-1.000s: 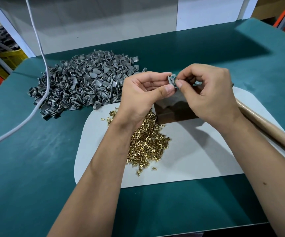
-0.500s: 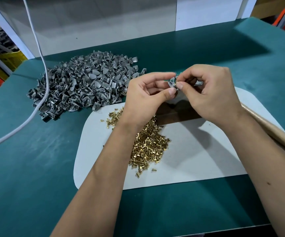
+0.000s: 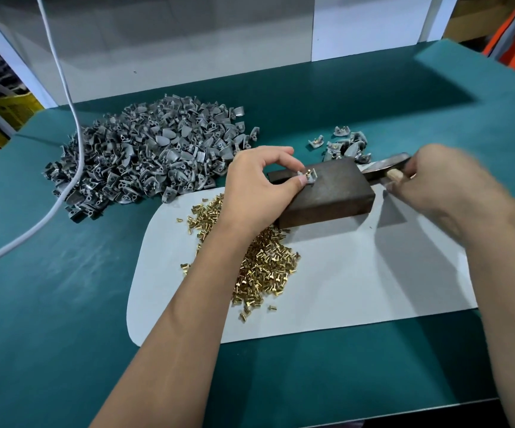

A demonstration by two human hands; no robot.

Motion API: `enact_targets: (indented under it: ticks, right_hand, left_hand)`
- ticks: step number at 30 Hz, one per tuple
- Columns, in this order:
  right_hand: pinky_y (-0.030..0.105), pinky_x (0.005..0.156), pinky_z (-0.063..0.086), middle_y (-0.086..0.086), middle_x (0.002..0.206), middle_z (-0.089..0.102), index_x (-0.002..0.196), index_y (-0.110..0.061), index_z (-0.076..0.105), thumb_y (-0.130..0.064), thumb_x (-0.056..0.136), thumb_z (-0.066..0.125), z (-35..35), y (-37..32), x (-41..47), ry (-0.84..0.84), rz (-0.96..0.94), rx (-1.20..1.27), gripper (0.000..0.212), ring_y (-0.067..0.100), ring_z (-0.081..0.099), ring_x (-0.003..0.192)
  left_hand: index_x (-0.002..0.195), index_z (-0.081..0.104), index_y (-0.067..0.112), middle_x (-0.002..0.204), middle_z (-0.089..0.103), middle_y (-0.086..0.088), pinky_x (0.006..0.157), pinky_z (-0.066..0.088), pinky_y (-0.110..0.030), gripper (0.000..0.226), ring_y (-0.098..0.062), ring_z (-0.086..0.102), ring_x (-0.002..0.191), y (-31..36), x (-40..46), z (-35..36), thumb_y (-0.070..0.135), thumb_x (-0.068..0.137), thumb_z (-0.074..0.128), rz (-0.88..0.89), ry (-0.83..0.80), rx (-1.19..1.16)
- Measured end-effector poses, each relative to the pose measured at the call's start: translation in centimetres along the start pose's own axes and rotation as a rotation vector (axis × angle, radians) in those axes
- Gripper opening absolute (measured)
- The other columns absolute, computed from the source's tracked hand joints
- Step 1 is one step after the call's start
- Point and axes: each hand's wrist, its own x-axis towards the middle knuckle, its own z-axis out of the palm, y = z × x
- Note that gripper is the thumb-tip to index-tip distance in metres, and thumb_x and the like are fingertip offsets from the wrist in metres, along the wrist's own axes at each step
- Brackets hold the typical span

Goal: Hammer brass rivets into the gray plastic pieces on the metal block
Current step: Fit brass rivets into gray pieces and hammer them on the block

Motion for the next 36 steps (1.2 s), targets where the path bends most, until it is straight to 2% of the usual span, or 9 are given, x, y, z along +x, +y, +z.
enact_targets:
  ticks: [5,8,10,13,20,26,30,34,36]
  right_hand:
    - [0.034,0.056,0.032,0.015,0.071,0.055,0.088,-0.003,0.067,-0.030,0.099,0.061,-1.0,0.0,-0.2,0.003,-0.008,0.021,0.031,0.040,0.054,0.077]
    - [0.047,0.067,0.049,0.027,0.082,0.065,0.092,0.008,0.064,-0.024,0.102,0.056,-1.6,-0.2,0.0,-0.007,-0.015,0.270,0.034,0.037,0.056,0.074]
    - [0.045,0.066,0.045,0.023,0.077,0.059,0.094,0.013,0.061,-0.025,0.100,0.055,-2.0,-0.9,-0.2,0.026,-0.079,0.463,0.038,0.029,0.045,0.069]
    - [0.036,0.061,0.036,0.020,0.070,0.052,0.079,0.005,0.060,-0.031,0.099,0.058,-2.6,-2.6,-1.2,0.102,-0.237,0.536,0.041,0.027,0.043,0.063]
    - [0.043,0.069,0.053,0.013,0.074,0.066,0.079,-0.015,0.066,-0.034,0.105,0.050,-2.9,-6.1,-3.3,0.046,-0.451,0.372,0.037,0.033,0.061,0.071]
    - [0.038,0.066,0.047,0.011,0.075,0.064,0.081,-0.014,0.064,-0.036,0.106,0.048,-4.1,-6.4,-3.9,0.223,-0.522,0.386,0.037,0.034,0.059,0.073]
    - [0.037,0.066,0.040,0.007,0.075,0.054,0.069,-0.021,0.042,-0.042,0.106,0.046,-3.0,-7.1,-3.9,0.024,-0.471,0.087,0.043,0.040,0.056,0.081]
    - [0.041,0.067,0.048,0.013,0.084,0.065,0.083,-0.019,0.051,-0.048,0.101,0.042,-3.5,-6.6,-4.0,0.346,-0.503,0.292,0.036,0.040,0.058,0.078]
    - [0.046,0.073,0.053,0.015,0.091,0.068,0.090,-0.018,0.056,-0.047,0.102,0.040,-3.0,-6.8,-4.4,0.316,-0.512,0.294,0.035,0.041,0.061,0.083]
  left_hand:
    - [0.077,0.078,0.026,0.119,0.072,0.013,0.109,0.038,-0.026,0.012,0.002,0.062,0.116,-0.3,0.2,0.1,0.017,0.080,0.084,-0.046,-0.037,-0.027]
    - [0.079,0.080,0.025,0.117,0.073,0.012,0.107,0.041,-0.027,0.009,0.002,0.064,0.114,-0.4,0.3,0.1,0.017,0.079,0.084,-0.073,-0.040,-0.043]
    - [0.079,0.079,0.024,0.115,0.074,0.011,0.104,0.042,-0.026,0.009,0.003,0.065,0.112,-0.5,0.3,0.1,0.017,0.078,0.086,-0.086,-0.037,-0.055]
    - [0.076,0.078,0.022,0.116,0.073,0.010,0.096,0.040,-0.021,0.010,0.002,0.064,0.113,-0.6,0.4,0.1,0.016,0.078,0.086,-0.108,-0.045,-0.074]
    - [0.079,0.079,0.018,0.121,0.073,0.007,0.085,0.034,-0.002,0.008,0.002,0.064,0.116,-0.4,0.4,0.0,0.011,0.080,0.084,-0.125,-0.076,-0.067]
    - [0.081,0.080,0.016,0.122,0.073,0.000,0.106,0.051,-0.034,0.008,0.000,0.066,0.114,0.0,0.3,0.0,0.009,0.080,0.085,-0.155,-0.084,-0.110]
    - [0.081,0.080,0.016,0.126,0.071,-0.005,0.109,0.049,-0.037,0.009,-0.002,0.065,0.117,0.4,0.1,-0.2,0.010,0.079,0.086,-0.171,-0.085,-0.124]
    - [0.079,0.080,0.019,0.128,0.071,-0.003,0.112,0.043,-0.030,0.010,0.000,0.063,0.119,0.6,0.1,-0.3,0.012,0.079,0.086,-0.174,-0.087,-0.103]
    - [0.075,0.079,0.024,0.130,0.070,-0.002,0.111,0.042,-0.026,0.014,-0.001,0.063,0.119,0.6,0.1,-0.3,0.012,0.079,0.087,-0.174,-0.085,-0.096]
